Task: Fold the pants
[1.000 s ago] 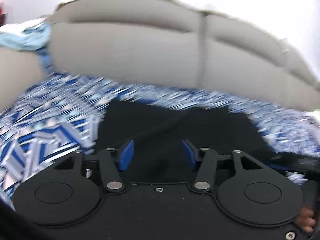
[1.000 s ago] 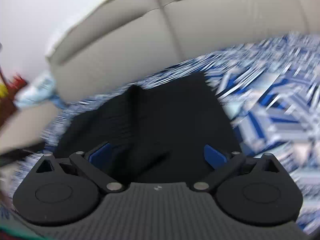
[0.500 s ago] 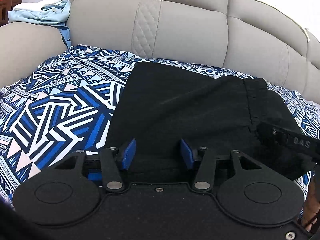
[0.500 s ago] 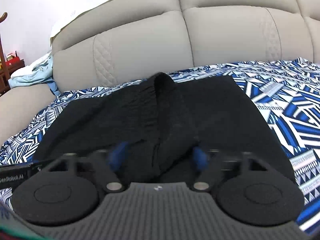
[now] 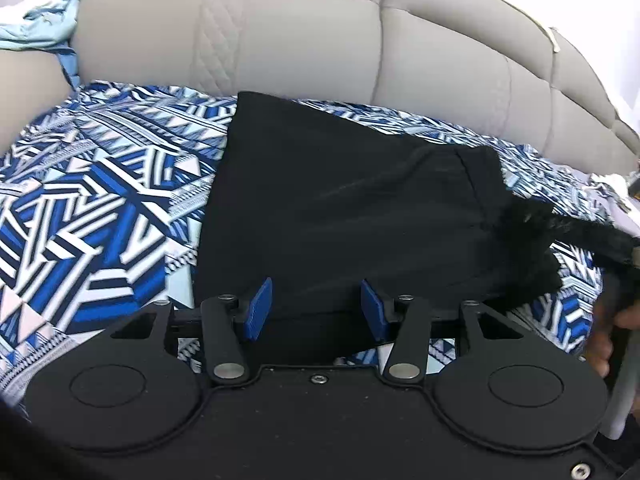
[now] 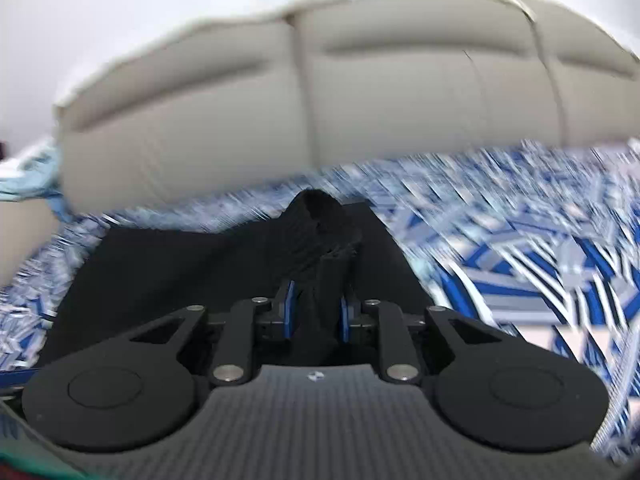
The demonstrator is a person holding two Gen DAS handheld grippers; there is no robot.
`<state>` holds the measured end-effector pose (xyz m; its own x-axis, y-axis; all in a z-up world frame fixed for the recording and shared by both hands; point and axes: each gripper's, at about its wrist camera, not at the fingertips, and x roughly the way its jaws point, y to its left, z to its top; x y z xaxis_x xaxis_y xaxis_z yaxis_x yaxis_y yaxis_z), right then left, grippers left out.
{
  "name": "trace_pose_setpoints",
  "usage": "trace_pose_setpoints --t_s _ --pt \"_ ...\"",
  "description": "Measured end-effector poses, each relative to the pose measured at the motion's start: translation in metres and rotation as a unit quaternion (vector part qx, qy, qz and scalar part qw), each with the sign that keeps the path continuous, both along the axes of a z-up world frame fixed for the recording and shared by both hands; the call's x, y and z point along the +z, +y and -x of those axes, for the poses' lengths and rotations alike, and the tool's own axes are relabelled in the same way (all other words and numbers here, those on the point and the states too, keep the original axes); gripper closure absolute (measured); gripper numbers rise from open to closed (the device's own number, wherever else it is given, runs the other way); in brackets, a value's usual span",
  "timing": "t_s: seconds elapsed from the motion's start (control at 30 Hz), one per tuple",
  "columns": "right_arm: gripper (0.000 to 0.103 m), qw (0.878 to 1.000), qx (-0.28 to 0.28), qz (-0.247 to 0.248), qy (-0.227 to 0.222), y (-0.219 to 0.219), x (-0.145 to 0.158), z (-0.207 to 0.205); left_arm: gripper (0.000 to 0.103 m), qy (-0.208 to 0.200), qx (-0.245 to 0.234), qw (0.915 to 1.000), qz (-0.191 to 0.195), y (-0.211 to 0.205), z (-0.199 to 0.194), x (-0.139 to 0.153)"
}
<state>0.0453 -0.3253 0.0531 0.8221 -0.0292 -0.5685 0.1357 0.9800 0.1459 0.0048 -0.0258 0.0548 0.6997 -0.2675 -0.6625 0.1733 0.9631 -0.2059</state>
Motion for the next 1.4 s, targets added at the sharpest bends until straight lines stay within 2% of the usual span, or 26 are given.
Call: trace_pose_setpoints --t_s 0.07,0.13,0.2,0.23,0.3,0.33,0.37,0.5,0.53,0.57,0.6,0.67,0.73,0.8,0.93,1.1,1.2,1.33,1.4 --pt "0.055 1.0 -0.015 0.012 0.013 -0.004 -0.003 0.001 0.052 0.002 -0.006 1.0 0.006 0.0 0.0 0.005" --pt "0.029 0.998 -0.029 0.048 0.007 -0.005 0.002 0.002 0.048 -0.007 -0.006 0.9998 0.019 0.005 -0.004 0.014" --pt "0.026 0.996 -0.044 0.078 -0.011 -0.01 0.013 -0.001 0.045 -0.022 0.0 0.9992 0.034 0.016 -0.016 0.025" --pt "0.024 0.996 -0.041 0.075 -0.016 -0.015 0.019 -0.004 0.045 -0.027 0.003 0.999 0.036 0.022 -0.024 0.029" --pt "0.021 0.999 -0.016 0.047 -0.015 -0.026 0.031 -0.019 0.053 -0.035 0.014 0.9987 0.033 0.028 -0.046 0.038" --pt "0.02 0.999 0.003 0.036 -0.012 -0.03 0.036 -0.029 0.067 -0.04 0.013 0.9987 0.03 0.028 -0.057 0.04" --pt "0.019 0.999 0.025 0.031 -0.007 -0.03 0.04 -0.039 0.083 -0.043 0.011 0.9986 0.028 0.028 -0.067 0.042" --pt "0.019 0.992 0.102 0.064 0.03 -0.016 0.039 -0.074 0.084 -0.041 0.008 0.999 0.012 0.018 -0.111 0.036" --pt "0.033 0.988 0.131 0.068 0.048 -0.008 0.033 -0.081 0.084 -0.039 0.005 0.9992 -0.005 0.011 -0.122 0.03" --pt "0.039 0.984 0.153 0.071 0.065 -0.004 0.028 -0.088 0.084 -0.035 0.004 0.9991 -0.022 0.005 -0.132 0.024" --pt "0.05 0.982 0.159 0.07 0.076 0.0 0.025 -0.092 0.084 -0.033 0.007 0.9988 -0.034 0.002 -0.139 0.018" --pt "0.05 0.981 0.163 0.072 0.074 0.003 0.022 -0.095 0.084 -0.029 0.013 0.9984 -0.046 -0.001 -0.153 0.005" --pt "0.053 0.982 0.156 0.082 0.066 0.004 0.023 -0.097 0.086 -0.046 0.021 0.998 -0.039 0.001 -0.158 -0.001" --pt "0.053 0.985 0.139 0.088 0.061 0.002 0.02 -0.101 0.088 -0.05 0.033 0.9972 -0.044 0.0 -0.166 -0.004" --pt "0.051 0.986 0.12 0.103 0.053 -0.001 0.016 -0.107 0.087 -0.038 0.047 0.9977 -0.031 0.002 -0.178 -0.008" --pt "0.039 0.983 0.114 0.136 0.038 -0.002 0.013 -0.105 0.087 -0.041 0.045 0.9974 -0.04 0.0 -0.179 -0.009" --pt "0.036 0.985 0.116 0.127 0.028 -0.005 0.014 -0.101 0.087 -0.036 0.048 0.9975 -0.038 -0.001 -0.177 -0.008" --pt "0.023 0.985 0.121 0.12 0.02 -0.007 0.018 -0.096 0.075 -0.03 0.045 0.9975 -0.046 -0.005 -0.159 0.005" --pt "0.02 0.985 0.122 0.116 0.019 -0.008 0.019 -0.091 0.073 -0.032 0.038 0.9976 -0.049 -0.008 -0.141 0.012"
